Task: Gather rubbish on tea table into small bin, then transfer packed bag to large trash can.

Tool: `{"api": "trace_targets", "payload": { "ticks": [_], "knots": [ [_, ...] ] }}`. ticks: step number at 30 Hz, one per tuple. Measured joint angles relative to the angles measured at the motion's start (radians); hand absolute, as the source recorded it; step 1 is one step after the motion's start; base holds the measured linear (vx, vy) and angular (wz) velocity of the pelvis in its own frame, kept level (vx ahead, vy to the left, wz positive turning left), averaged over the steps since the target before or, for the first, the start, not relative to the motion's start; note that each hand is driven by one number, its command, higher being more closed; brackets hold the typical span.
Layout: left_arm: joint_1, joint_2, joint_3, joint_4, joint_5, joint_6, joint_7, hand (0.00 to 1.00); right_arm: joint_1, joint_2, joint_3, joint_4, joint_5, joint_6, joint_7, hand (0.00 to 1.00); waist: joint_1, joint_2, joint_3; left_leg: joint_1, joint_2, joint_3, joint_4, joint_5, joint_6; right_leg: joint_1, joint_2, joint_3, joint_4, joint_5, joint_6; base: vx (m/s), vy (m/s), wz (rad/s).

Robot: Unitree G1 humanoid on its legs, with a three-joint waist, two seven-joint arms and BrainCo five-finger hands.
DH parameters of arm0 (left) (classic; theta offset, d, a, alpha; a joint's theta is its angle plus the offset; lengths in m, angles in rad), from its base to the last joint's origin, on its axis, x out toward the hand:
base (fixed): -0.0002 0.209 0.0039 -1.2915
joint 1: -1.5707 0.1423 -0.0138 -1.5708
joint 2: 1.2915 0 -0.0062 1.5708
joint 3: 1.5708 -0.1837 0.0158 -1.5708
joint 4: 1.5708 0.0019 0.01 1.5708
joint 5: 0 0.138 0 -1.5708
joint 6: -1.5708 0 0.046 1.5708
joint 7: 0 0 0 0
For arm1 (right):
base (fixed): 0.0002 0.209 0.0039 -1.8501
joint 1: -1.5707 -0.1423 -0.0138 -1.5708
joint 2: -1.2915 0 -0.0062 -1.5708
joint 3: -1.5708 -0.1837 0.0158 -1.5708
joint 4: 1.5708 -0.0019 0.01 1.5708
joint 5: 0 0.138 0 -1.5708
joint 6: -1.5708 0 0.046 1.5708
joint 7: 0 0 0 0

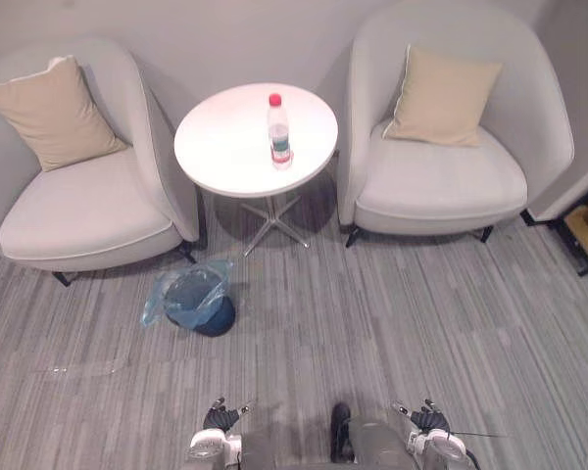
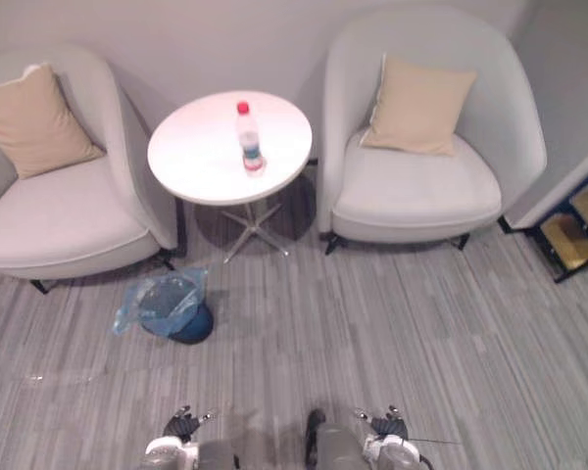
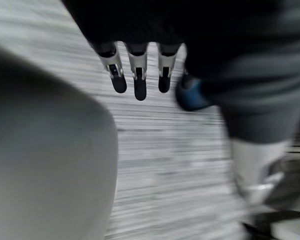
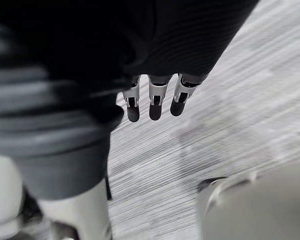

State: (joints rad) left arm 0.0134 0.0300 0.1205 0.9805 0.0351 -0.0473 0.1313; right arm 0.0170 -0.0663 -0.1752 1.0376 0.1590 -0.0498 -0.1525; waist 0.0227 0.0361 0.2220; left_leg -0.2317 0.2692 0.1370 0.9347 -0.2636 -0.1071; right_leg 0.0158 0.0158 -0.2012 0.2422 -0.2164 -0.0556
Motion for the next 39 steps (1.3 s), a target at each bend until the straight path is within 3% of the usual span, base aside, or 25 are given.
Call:
{"api": "trace_targets", "payload": {
  "ticks": [3,4,5,6,7,8,10,11,13,14,16,19,21,23,24,25,27,28,30,32,34,37,39],
  "knots": [
    [-0.005,0.007,-0.009,-0.007,0.0,-0.007,0.001,0.0,0.002,0.003,-0.003,0.007,0.001,0.001,-0.006,0.0,0.014,-0.011,-0.003,-0.048,-0.082,0.079,-0.314,0.009,0.018,0.079,-0.027,-0.013,-0.085,-0.002,0.02,0.4,0.016,0.19],
    [-0.012,0.012,-0.027,-0.006,0.0,-0.008,0.0,0.0,-0.002,0.007,-0.009,0.017,0.001,0.001,-0.006,0.0,0.024,-0.02,0.0,-0.044,-0.15,0.08,-0.513,0.066,0.021,0.108,-0.049,-0.014,-0.115,-0.006,0.037,0.46,0.099,0.13],
    [-0.015,0.014,-0.038,-0.006,0.0,-0.008,0.0,0.0,-0.008,0.007,-0.009,0.029,0.001,0.001,-0.006,0.0,0.033,-0.023,0.0,-0.038,-0.185,0.077,-0.628,0.126,0.025,0.124,-0.06,-0.012,-0.129,-0.012,0.049,0.55,0.153,-0.06],
    [-0.018,0.015,-0.044,-0.005,-0.001,-0.012,0.0,0.0,-0.018,0.007,-0.008,0.05,0.001,0.003,-0.005,0.0,0.047,-0.028,0.0,-0.026,-0.215,0.069,-0.717,0.251,0.042,0.143,-0.071,0.003,-0.14,-0.023,0.069,0.37,0.131,-0.21],
    [-0.022,0.019,-0.047,-0.001,0.0,-0.013,0.0,0.0,-0.019,0.007,-0.008,0.056,0.001,0.004,-0.005,0.0,0.05,-0.039,0.0,-0.006,-0.235,0.074,-0.736,0.285,0.088,0.157,-0.085,0.02,-0.145,-0.029,0.081,0.49,0.164,-0.16],
    [-0.027,0.035,-0.067,0.015,-0.001,-0.013,0.0,0.0,-0.032,0.024,-0.004,0.056,-0.001,0.003,-0.003,0.0,0.045,-0.058,-0.01,0.008,-0.255,0.087,-0.732,0.267,0.109,0.16,-0.109,0.037,-0.143,-0.019,0.104,0.5,0.174,-0.02],
    [-0.032,0.042,-0.068,0.015,0.0,-0.014,-0.005,0.0,-0.045,0.031,0.001,0.065,-0.004,0.003,0.004,0.0,0.042,-0.07,-0.01,0.0,-0.256,0.101,-0.648,0.2,0.128,0.149,-0.126,0.095,-0.067,-0.013,0.121,0.51,0.212,-0.03],
    [-0.032,0.046,-0.069,0.023,0.0,-0.014,-0.004,0.0,-0.046,0.027,-0.001,0.076,-0.007,0.003,0.007,0.0,0.043,-0.068,-0.013,0.028,-0.257,0.107,-0.623,0.157,0.133,0.117,-0.132,0.124,0.061,-0.016,0.131,0.43,0.202,-0.2],
    [-0.031,0.057,-0.09,0.046,0.0,-0.009,-0.005,0.0,-0.046,0.025,-0.011,0.077,-0.017,0.002,0.012,0.0,0.041,-0.068,-0.014,0.12,-0.272,0.111,-0.637,0.098,0.145,-0.012,-0.157,0.157,0.422,0.013,0.207,0.46,0.192,-0.13],
    [-0.032,0.066,-0.111,0.056,0.0,-0.007,-0.007,0.0,-0.045,0.025,-0.018,0.077,-0.029,0.002,0.017,0.0,0.035,-0.07,-0.015,0.154,-0.281,0.099,-0.648,0.085,0.148,-0.049,-0.168,0.155,0.526,-0.005,0.212,0.41,0.133,0.16],
    [-0.031,0.073,-0.139,0.074,0.0,-0.005,-0.009,0.0,-0.039,0.017,-0.018,0.075,-0.041,0.002,0.021,0.0,0.026,-0.069,-0.017,0.251,-0.297,0.069,-0.7,0.08,0.151,-0.109,-0.197,0.09,0.628,-0.066,0.172,0.42,0.067,0.42],
    [-0.029,0.077,-0.138,0.082,-0.001,-0.004,-0.008,0.0,-0.04,0.016,-0.019,0.072,-0.041,0.001,0.027,0.0,0.022,-0.063,-0.015,0.324,-0.284,0.017,-0.745,0.08,0.15,-0.173,-0.198,0.013,0.519,-0.108,0.135,0.37,-0.032,0.53],
    [-0.025,0.075,-0.139,0.083,-0.001,-0.004,-0.009,0.0,-0.041,0.016,-0.018,0.064,-0.041,0.0,0.029,0.0,0.013,-0.058,-0.014,0.351,-0.257,-0.023,-0.747,0.079,0.15,-0.209,-0.158,0.027,0.402,-0.104,0.132,0.3,-0.143,0.63],
    [-0.019,0.075,-0.138,0.082,-0.001,-0.005,-0.009,0.0,-0.039,0.018,-0.014,0.051,-0.04,0.0,0.03,0.0,0.008,-0.058,-0.014,0.376,-0.231,-0.064,-0.746,0.067,0.128,-0.225,-0.1,0.08,0.229,-0.036,0.125,0.37,-0.238,0.65],
    [-0.011,0.082,-0.137,0.082,0.0,-0.005,-0.01,0.0,-0.023,0.025,-0.008,0.05,-0.04,0.0,0.031,0.0,0.006,-0.087,-0.032,0.38,-0.246,-0.088,-0.741,0.044,0.093,-0.219,-0.091,0.127,0.071,0.116,0.106,0.36,-0.239,0.66],
    [-0.023,0.071,-0.128,0.099,0.003,-0.003,-0.011,0.0,-0.016,0.022,-0.02,0.046,-0.03,-0.002,0.036,0.0,0.002,-0.078,-0.038,0.392,-0.231,-0.123,-0.736,0.009,0.059,-0.223,-0.083,0.114,0.083,0.163,0.07,0.35,-0.221,0.56],
    [-0.016,0.034,-0.105,0.115,0.003,-0.004,-0.022,0.0,-0.013,-0.006,-0.022,0.049,-0.033,-0.001,0.033,0.0,0.003,-0.017,-0.058,0.392,-0.184,-0.127,-0.733,0.007,0.051,-0.197,-0.047,0.089,0.058,0.154,0.049,0.31,-0.186,0.29],
    [-0.017,0.023,-0.096,0.119,0.004,-0.004,-0.022,0.0,-0.012,-0.012,-0.028,0.049,-0.033,-0.001,0.033,0.0,0.002,-0.001,-0.059,0.388,-0.173,-0.128,-0.715,0.01,0.045,-0.176,-0.043,0.072,0.038,0.136,0.045,0.28,-0.182,0.25],
    [-0.022,0.011,-0.071,0.116,0.006,-0.001,-0.024,0.0,-0.01,-0.013,-0.03,0.043,-0.03,-0.002,0.031,0.0,-0.004,0.004,-0.052,0.335,-0.166,-0.132,-0.578,0.015,0.032,-0.14,-0.038,0.059,0.02,0.116,0.036,0.2,-0.17,0.33],
    [-0.02,0.006,-0.028,0.087,0.011,0.004,-0.022,0.0,-0.002,-0.004,-0.015,0.037,-0.025,-0.002,0.024,0.0,0.009,-0.009,-0.041,0.192,-0.124,-0.099,-0.252,0.022,-0.028,-0.072,-0.036,0.042,-0.016,0.1,0.017,0.16,-0.107,0.22],
    [-0.016,0.001,-0.022,0.066,0.012,0.005,-0.021,0.0,0.005,-0.003,-0.013,0.037,-0.021,-0.002,0.02,0.0,0.018,-0.005,-0.038,0.142,-0.088,-0.039,-0.184,-0.001,-0.008,-0.021,-0.031,0.029,-0.035,0.086,0.014,0.11,-0.043,0.04],
    [-0.017,0.001,-0.029,0.051,0.012,0.004,-0.019,0.0,0.007,-0.002,-0.008,0.033,-0.021,-0.001,0.015,0.0,0.019,-0.006,-0.04,0.095,-0.097,-0.009,-0.377,0.013,0.026,0.009,-0.039,0.035,-0.056,0.075,0.033,0.11,0.047,-0.03],
    [-0.021,0.012,-0.057,0.059,0.012,0.006,-0.019,0.0,0.003,-0.011,-0.004,0.043,-0.023,0.0,0.013,0.0,0.022,-0.001,-0.046,0.126,-0.132,-0.027,-0.623,0.129,0.014,0.013,-0.037,0.06,-0.057,0.07,0.06,0.18,0.14,-0.12]
  ]
}}
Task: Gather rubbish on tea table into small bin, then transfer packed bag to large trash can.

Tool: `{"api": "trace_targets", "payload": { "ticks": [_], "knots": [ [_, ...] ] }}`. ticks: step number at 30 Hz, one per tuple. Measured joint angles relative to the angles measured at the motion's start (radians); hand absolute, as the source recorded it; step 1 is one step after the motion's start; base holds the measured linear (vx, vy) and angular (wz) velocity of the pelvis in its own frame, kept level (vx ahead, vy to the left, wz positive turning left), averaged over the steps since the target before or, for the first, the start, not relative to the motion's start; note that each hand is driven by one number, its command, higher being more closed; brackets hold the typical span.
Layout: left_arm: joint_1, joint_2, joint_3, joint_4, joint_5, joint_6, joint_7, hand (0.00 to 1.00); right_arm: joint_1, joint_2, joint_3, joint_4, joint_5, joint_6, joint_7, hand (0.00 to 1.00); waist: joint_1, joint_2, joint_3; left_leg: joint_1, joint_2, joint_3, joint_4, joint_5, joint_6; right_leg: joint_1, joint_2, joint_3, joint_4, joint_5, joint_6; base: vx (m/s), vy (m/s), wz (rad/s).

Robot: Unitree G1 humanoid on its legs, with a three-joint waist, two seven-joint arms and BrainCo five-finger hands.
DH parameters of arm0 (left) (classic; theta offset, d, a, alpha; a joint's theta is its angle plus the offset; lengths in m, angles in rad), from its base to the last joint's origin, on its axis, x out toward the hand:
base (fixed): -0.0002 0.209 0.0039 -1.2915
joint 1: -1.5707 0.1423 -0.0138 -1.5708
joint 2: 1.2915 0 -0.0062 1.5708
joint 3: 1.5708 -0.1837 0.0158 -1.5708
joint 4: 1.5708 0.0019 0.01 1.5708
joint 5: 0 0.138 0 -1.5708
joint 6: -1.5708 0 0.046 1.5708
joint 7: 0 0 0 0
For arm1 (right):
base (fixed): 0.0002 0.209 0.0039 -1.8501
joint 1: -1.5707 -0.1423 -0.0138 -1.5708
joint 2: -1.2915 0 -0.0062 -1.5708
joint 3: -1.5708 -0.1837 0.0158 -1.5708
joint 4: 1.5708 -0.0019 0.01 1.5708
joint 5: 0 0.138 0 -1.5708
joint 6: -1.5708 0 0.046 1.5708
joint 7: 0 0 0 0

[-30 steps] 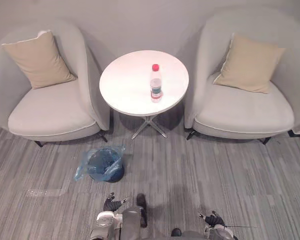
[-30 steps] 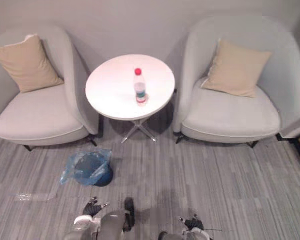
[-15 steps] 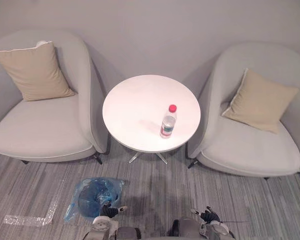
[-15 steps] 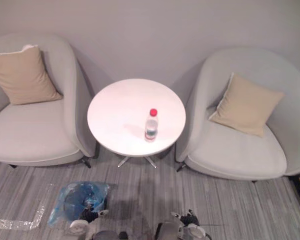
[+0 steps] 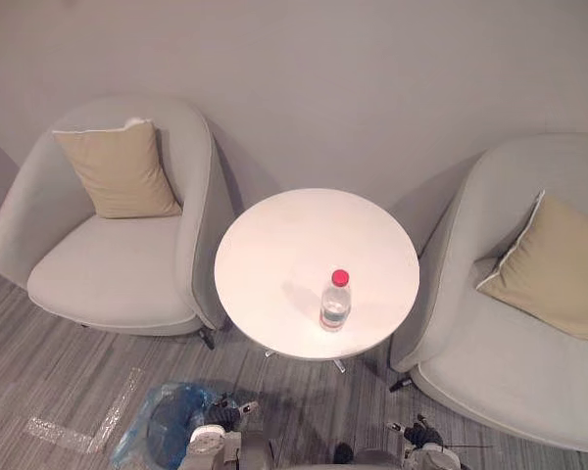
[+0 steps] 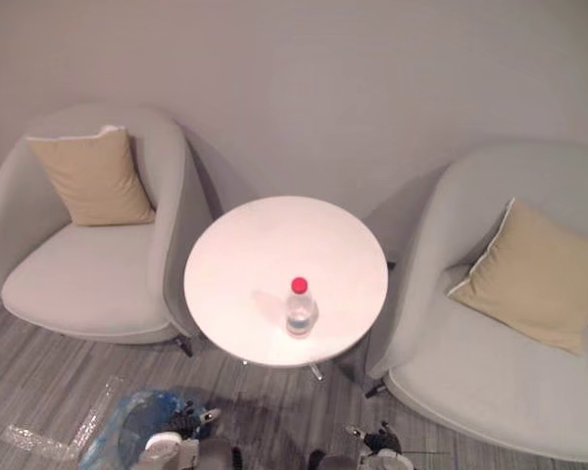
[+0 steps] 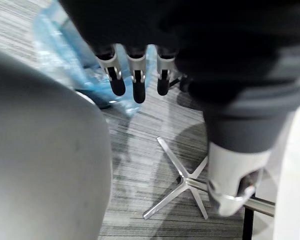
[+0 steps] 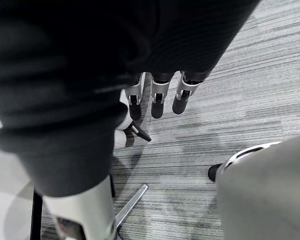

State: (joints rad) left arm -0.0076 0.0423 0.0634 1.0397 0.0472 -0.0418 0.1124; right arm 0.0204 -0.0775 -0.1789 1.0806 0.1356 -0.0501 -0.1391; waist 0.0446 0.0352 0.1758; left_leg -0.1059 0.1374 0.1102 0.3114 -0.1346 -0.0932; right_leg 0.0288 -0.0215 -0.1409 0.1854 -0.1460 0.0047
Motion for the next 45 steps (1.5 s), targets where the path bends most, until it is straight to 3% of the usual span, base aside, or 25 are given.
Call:
{"api": "trace_targets", "payload": {
  "ticks": [3,4,9,19,34,45],
  "knots": [
    [-0.004,0.034,-0.044,0.015,0.002,0.001,0.0,0.0,0.002,0.018,0.028,-0.004,-0.014,-0.001,-0.001,0.0,-0.001,-0.046,-0.01,0.047,-0.048,0.012,-0.095,0.031,0.016,0.021,-0.033,0.028,-0.054,0.015,0.028,0.14,0.089,-0.04],
    [-0.004,0.034,-0.048,0.016,0.009,0.002,0.0,0.0,-0.001,0.02,0.039,-0.005,-0.018,-0.001,-0.003,0.0,0.0,-0.049,-0.011,0.059,-0.058,0.015,-0.104,0.032,0.018,0.031,-0.042,0.033,-0.062,0.016,0.032,0.16,0.131,-0.07],
    [-0.01,0.044,-0.102,0.036,0.031,0.003,0.0,0.0,0.001,0.012,0.13,-0.109,-0.066,-0.011,-0.019,0.0,-0.006,-0.04,-0.017,0.114,-0.095,0.016,-0.171,0.044,0.036,0.063,-0.066,0.038,-0.087,0.013,0.046,0.08,0.059,-0.01],
    [-0.004,0.044,-0.15,0.032,0.069,0.001,0.01,0.0,0.108,-0.048,0.224,-0.562,-0.258,-0.047,-0.037,0.0,-0.012,-0.043,-0.038,0.149,-0.095,0.014,-0.239,0.079,0.037,0.059,-0.055,0.051,-0.089,0.016,0.042,-0.01,-0.012,-0.02],
    [0.009,0.052,-0.17,0.029,0.088,-0.021,0.006,0.0,0.129,-0.09,0.311,-0.721,-0.451,-0.089,-0.037,0.0,-0.01,-0.055,-0.045,0.157,-0.115,-0.042,-0.299,0.119,0.05,0.074,-0.062,0.035,-0.146,0.047,0.048,-0.02,0.002,0.05],
    [0.017,0.052,-0.17,0.012,0.089,-0.021,0.0,0.0,0.067,-0.099,0.352,-0.718,-0.448,-0.088,-0.062,0.0,-0.007,-0.053,-0.044,0.155,-0.122,-0.095,-0.335,0.135,0.049,0.086,-0.062,-0.006,-0.158,0.045,0.049,0.01,-0.017,0.12]
  ]
}}
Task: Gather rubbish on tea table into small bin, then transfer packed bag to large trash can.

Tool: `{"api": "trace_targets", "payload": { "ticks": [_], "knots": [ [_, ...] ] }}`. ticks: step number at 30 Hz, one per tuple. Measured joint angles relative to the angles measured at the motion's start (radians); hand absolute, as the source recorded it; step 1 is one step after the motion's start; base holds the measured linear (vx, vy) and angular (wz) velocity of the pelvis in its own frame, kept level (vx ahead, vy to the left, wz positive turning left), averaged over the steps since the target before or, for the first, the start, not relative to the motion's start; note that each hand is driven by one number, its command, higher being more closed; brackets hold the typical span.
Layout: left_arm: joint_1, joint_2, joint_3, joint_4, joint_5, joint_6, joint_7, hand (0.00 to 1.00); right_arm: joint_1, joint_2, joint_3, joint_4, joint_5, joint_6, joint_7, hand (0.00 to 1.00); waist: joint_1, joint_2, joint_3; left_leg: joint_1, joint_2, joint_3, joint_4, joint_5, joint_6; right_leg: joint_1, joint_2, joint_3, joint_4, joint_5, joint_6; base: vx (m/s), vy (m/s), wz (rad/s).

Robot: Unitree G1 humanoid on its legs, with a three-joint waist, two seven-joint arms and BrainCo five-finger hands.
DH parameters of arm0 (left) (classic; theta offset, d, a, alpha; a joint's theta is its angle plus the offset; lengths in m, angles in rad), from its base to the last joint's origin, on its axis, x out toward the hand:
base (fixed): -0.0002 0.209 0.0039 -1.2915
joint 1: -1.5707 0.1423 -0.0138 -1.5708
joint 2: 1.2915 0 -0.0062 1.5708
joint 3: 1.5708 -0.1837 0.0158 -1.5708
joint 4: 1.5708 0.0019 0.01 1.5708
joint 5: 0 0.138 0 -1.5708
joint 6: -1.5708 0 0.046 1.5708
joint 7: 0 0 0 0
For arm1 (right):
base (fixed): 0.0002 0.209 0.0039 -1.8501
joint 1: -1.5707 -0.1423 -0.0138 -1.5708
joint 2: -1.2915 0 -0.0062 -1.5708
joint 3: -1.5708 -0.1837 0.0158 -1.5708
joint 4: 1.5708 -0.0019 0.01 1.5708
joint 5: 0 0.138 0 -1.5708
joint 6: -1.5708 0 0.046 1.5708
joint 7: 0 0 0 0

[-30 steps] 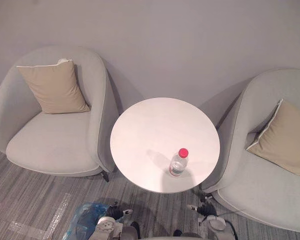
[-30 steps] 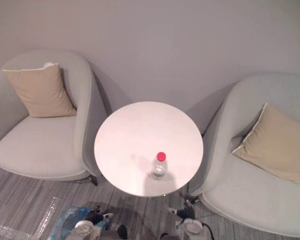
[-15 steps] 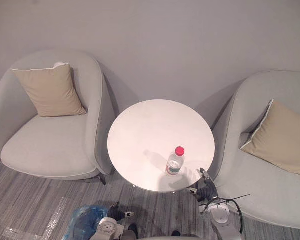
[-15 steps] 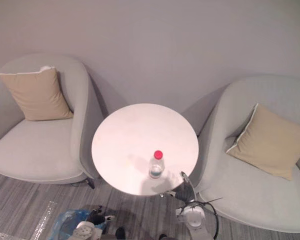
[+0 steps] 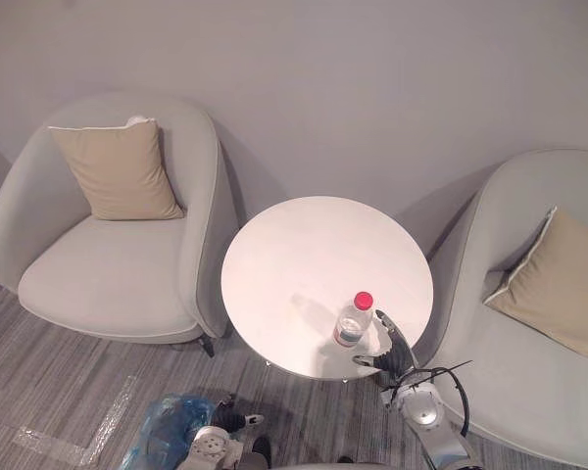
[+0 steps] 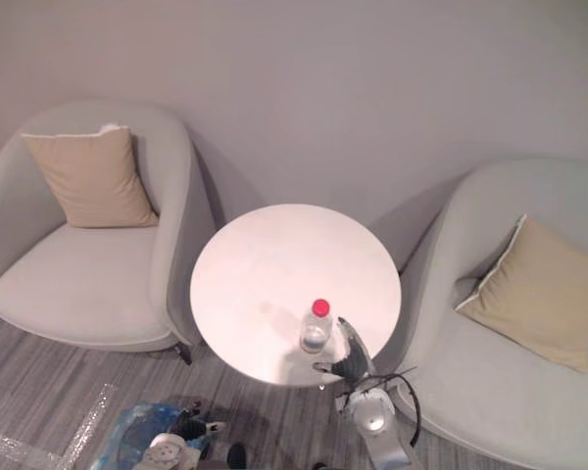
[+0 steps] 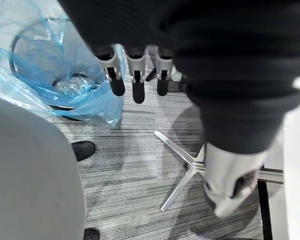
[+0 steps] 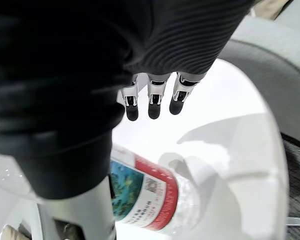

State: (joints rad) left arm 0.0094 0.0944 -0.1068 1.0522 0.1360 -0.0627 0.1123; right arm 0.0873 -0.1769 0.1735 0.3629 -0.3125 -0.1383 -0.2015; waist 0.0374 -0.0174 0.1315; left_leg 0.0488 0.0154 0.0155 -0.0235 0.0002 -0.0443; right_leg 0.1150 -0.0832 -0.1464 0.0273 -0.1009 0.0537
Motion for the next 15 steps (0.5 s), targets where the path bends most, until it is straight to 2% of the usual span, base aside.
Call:
{"api": "trace_targets", "payload": {
  "ticks": [5,6,10,15],
  "knots": [
    [0.001,0.0,-0.001,-0.005,-0.001,-0.007,-0.003,0.0,-0.033,0.005,0.008,0.009,0.01,0.002,-0.016,0.0,0.003,0.004,0.004,-0.014,-0.003,-0.01,-0.01,0.006,0.001,-0.013,-0.001,-0.008,-0.002,-0.001,0.001,0.0,-0.009,0.07],
    [0.001,-0.001,-0.001,-0.006,-0.002,-0.012,-0.004,0.0,-0.04,0.007,0.008,0.009,0.013,0.002,-0.017,1.0,0.003,0.006,0.007,-0.016,-0.004,-0.013,-0.011,0.007,0.001,-0.013,-0.002,-0.01,-0.002,-0.001,0.001,-0.01,-0.005,0.08],
    [0.002,-0.004,-0.011,-0.02,-0.003,-0.015,-0.003,0.0,-0.071,0.02,0.009,0.021,0.049,0.002,-0.029,1.0,0.013,0.017,0.018,-0.017,-0.008,-0.027,-0.032,0.019,0.002,-0.017,-0.005,-0.021,-0.002,-0.004,0.003,-0.01,-0.006,0.09],
    [0.001,-0.001,-0.011,-0.038,-0.003,-0.017,-0.004,0.0,-0.121,0.02,0.008,0.048,0.077,0.005,-0.043,1.0,0.018,0.009,0.031,-0.031,-0.009,-0.044,-0.048,0.033,0.002,-0.029,-0.005,-0.039,-0.002,-0.005,0.003,-0.01,-0.015,0.13]
  ]
}}
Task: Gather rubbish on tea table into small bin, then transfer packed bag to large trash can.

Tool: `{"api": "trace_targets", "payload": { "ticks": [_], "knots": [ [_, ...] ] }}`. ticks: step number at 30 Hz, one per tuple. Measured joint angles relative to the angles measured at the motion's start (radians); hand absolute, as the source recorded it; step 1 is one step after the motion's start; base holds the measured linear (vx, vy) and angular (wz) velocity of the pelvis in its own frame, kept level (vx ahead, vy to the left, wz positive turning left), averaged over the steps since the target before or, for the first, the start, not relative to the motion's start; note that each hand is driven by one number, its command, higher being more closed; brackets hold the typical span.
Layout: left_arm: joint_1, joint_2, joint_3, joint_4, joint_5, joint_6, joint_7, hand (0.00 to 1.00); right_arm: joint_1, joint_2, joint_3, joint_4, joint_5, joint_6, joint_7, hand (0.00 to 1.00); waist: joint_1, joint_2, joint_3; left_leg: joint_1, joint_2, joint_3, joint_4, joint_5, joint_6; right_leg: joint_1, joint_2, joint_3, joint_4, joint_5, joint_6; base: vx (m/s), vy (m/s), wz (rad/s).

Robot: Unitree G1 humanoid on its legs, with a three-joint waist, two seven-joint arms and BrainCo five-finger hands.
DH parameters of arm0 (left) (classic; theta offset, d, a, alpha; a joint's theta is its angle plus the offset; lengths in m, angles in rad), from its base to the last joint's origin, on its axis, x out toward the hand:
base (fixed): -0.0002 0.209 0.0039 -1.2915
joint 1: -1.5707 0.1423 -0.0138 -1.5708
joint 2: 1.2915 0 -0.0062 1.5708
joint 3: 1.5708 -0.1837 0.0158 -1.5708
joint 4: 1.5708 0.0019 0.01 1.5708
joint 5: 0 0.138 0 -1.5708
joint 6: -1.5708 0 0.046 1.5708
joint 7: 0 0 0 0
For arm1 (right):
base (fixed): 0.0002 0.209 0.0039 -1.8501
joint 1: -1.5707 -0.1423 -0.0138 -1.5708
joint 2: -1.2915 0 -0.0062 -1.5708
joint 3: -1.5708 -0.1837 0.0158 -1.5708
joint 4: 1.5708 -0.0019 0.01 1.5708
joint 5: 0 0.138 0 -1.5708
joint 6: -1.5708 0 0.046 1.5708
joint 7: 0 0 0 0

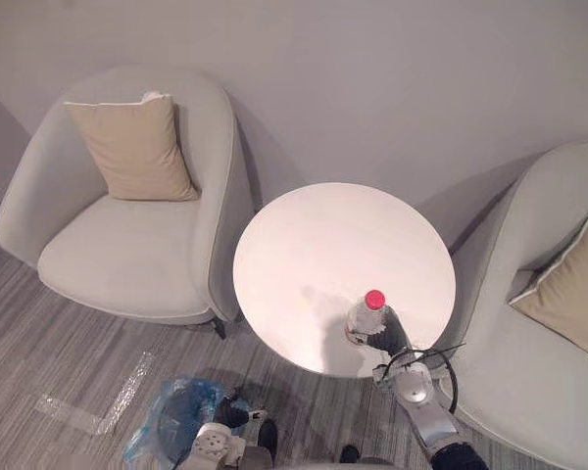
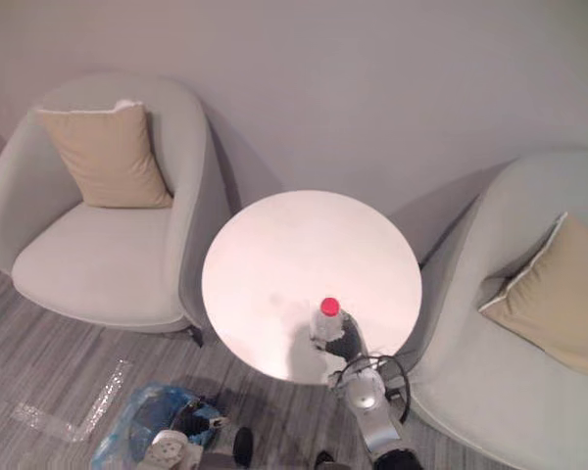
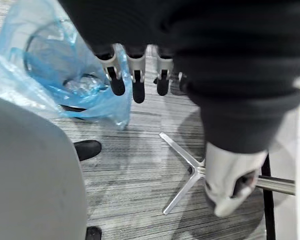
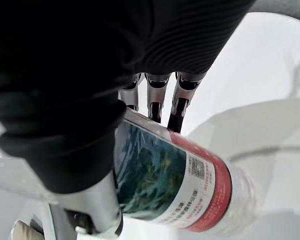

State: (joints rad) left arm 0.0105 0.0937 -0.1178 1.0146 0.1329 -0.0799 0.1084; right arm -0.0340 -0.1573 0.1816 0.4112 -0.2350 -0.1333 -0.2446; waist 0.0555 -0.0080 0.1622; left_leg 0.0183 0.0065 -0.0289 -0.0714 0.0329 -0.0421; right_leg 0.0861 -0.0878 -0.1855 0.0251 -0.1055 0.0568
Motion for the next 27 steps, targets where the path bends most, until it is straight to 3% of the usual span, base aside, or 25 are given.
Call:
{"api": "trace_targets", "payload": {
  "ticks": [10,20,23,27],
  "knots": [
    [0.0,0.0,0.0,-0.005,0.0,0.0,0.0,0.0,0.015,0.012,0.0,-0.011,0.011,0.004,0.01,1.0,0.001,-0.001,0.007,0.009,0.0,-0.005,-0.006,0.0,0.0,0.012,0.0,0.012,0.004,0.0,0.0,0.0,-0.003,0.02],
    [0.002,0.0,0.0,-0.003,0.0,0.005,-0.002,0.0,0.159,0.032,0.0,-0.231,0.02,-0.015,0.06,1.0,-0.008,-0.002,0.008,0.051,0.004,0.054,-0.014,-0.003,0.0,0.011,-0.002,0.085,0.013,-0.003,0.004,-0.06,-0.004,-0.18],
    [0.004,0.004,-0.005,-0.003,-0.003,0.004,-0.004,0.0,0.191,0.032,0.001,-0.287,0.019,-0.016,0.072,1.0,-0.012,-0.002,0.01,0.049,-0.002,0.075,0.006,-0.016,0.001,-0.054,-0.014,0.115,0.14,-0.056,0.011,-0.05,0.002,-0.21],
    [0.001,0.011,-0.046,-0.003,-0.017,0.004,-0.004,0.0,0.192,0.029,-0.001,-0.336,0.002,-0.015,0.07,1.0,-0.047,0.006,0.016,-0.042,-0.026,0.021,0.159,-0.066,0.017,-0.147,-0.037,0.171,0.361,-0.096,0.032,-0.07,0.007,0.36]
  ]
}}
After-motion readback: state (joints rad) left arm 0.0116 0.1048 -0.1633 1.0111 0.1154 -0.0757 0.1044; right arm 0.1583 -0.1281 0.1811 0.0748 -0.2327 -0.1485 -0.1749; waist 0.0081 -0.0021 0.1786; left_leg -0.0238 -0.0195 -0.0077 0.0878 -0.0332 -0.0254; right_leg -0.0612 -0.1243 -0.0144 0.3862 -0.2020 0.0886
